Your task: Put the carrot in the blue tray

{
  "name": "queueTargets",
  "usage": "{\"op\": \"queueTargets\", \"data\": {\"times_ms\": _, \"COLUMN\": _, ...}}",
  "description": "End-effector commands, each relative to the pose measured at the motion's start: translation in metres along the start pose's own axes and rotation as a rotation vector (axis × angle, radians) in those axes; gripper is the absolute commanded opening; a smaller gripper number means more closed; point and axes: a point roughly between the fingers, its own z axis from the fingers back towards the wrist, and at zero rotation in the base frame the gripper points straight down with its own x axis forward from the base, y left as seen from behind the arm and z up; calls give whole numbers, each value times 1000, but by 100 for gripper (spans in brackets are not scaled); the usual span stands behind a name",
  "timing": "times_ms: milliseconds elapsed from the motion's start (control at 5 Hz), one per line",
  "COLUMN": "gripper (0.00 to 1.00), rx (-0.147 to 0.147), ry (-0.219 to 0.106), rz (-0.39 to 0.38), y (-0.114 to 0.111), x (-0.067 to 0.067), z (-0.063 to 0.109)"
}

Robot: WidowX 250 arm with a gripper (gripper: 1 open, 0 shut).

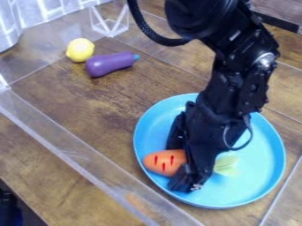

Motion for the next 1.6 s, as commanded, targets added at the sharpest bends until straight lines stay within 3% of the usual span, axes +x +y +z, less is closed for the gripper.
{"op": "queueTargets", "data": {"times_ms": 0, "gripper": 0, "rx": -6, "ry": -29, "rz": 30, "y": 8, "x": 0, "z": -3}}
{"op": "queueTargets", "data": {"times_ms": 200, "gripper": 0, "rx": -15, "ry": -39, "rz": 33, "y": 6, "x": 0, "z": -4}}
{"op": "queueTargets", "data": {"times_ms": 400, "gripper": 100, "rx": -17, "ry": -36, "rz": 46, "y": 9, "x": -1, "z": 0}}
{"op": "queueTargets", "data": {"times_ms": 1400, "gripper": 100, "rx": -23, "ry": -40, "rz": 88, "y": 22, "x": -5, "z": 21}}
